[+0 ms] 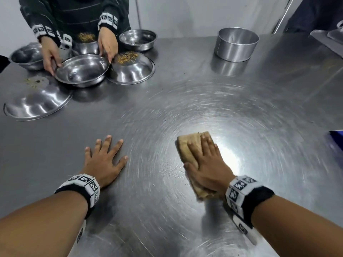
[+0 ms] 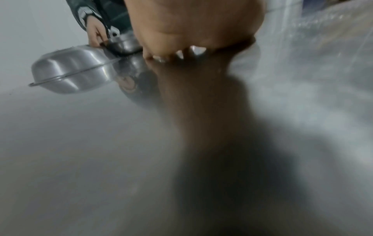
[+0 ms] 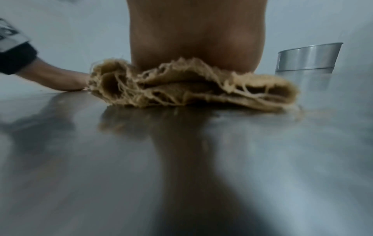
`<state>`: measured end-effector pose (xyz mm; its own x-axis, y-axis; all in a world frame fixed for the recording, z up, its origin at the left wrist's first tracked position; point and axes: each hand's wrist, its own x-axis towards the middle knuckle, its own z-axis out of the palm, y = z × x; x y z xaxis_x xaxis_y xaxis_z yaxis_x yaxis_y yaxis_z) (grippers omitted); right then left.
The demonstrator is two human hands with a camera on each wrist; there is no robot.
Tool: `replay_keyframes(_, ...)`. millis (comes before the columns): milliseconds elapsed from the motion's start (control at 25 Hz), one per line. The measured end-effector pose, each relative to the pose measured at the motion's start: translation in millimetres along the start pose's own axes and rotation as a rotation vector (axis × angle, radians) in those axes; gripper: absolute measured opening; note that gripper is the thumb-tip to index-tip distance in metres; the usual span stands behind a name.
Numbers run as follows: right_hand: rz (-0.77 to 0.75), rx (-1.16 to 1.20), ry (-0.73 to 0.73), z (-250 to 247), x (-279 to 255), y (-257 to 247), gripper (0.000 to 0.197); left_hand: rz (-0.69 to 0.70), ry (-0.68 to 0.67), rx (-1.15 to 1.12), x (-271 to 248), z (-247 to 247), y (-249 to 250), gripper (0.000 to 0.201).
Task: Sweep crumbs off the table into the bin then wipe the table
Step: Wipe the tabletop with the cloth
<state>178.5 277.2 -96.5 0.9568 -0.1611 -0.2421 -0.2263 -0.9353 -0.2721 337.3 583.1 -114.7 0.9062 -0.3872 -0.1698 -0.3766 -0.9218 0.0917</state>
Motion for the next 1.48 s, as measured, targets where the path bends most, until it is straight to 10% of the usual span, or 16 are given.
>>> replay_keyframes(240,0.079,-0.034,0.037,-6,-58,53,0.075,0.034,-0.004,-0.008,-15,-1,42,0.081)
replay_keyframes(560,0.393,0.065,0.045,-28,9,67,0.072,0.018,-0.002,-0.005,-21,6,55,0.065)
replay_keyframes(1160,-0.115,-0.069,-0.032,18,-34,-43,0.069,0.076,-0.029,-0.047,-26,1,47,0.067)
replay_keyframes(1480,0.138,-0.027,0.037,14,-60,-11,0.073,-0.029,-0.017,0.022,-76,-8,-76,0.090)
